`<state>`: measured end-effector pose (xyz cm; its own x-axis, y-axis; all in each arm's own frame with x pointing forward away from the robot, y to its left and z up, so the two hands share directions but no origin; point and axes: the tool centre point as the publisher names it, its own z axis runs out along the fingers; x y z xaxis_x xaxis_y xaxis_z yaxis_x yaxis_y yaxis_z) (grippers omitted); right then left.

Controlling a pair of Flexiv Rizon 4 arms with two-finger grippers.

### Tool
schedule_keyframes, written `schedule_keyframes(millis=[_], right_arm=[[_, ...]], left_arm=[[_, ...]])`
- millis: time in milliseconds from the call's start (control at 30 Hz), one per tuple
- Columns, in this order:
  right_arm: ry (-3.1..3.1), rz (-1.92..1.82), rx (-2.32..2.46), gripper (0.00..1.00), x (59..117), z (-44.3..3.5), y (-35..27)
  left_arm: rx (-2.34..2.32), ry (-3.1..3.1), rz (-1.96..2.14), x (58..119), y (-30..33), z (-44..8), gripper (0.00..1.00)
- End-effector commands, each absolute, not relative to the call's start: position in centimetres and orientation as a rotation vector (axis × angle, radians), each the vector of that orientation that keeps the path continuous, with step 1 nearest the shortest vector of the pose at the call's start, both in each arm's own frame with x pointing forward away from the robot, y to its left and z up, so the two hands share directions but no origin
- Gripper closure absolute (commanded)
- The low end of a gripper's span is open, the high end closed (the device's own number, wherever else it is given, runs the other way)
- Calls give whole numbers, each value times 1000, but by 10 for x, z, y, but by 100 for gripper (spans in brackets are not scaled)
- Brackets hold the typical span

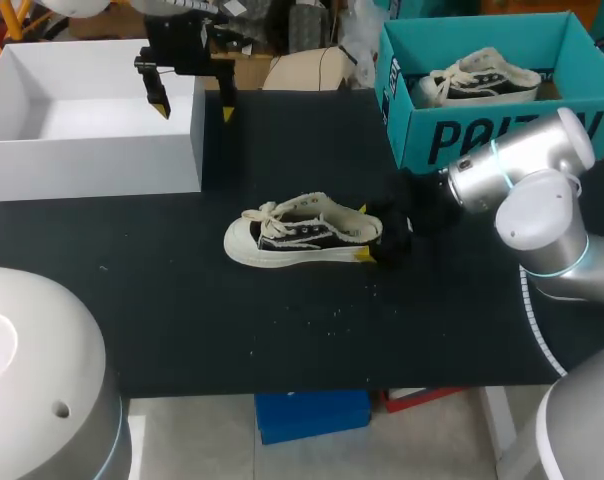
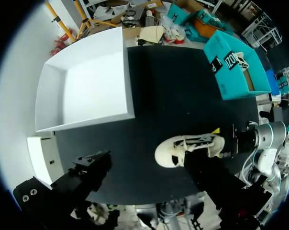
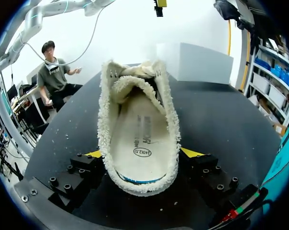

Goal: Take the shoe out of the shoebox, open the shoe tongue, remove and reinsert the insole, then place the shoe into the shoebox

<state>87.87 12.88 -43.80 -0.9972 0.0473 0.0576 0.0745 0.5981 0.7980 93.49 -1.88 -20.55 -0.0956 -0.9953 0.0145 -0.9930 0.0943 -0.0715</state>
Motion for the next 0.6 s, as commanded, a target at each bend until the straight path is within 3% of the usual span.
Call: schedule_keyframes(millis=[33,300,600], right_arm=[[-2781,-1390,-108,100,880,-440,131],[-2781,-1390,-108,100,880,-440,131],[-2781,-1390,-108,100,880,-440,131]], left_arm=[[-2087,2298,-98,936,-19,-206,0],[-1951,2273,-49,920,-81,-201,0],[-1941,2287,-2,893,-130,-231,0]])
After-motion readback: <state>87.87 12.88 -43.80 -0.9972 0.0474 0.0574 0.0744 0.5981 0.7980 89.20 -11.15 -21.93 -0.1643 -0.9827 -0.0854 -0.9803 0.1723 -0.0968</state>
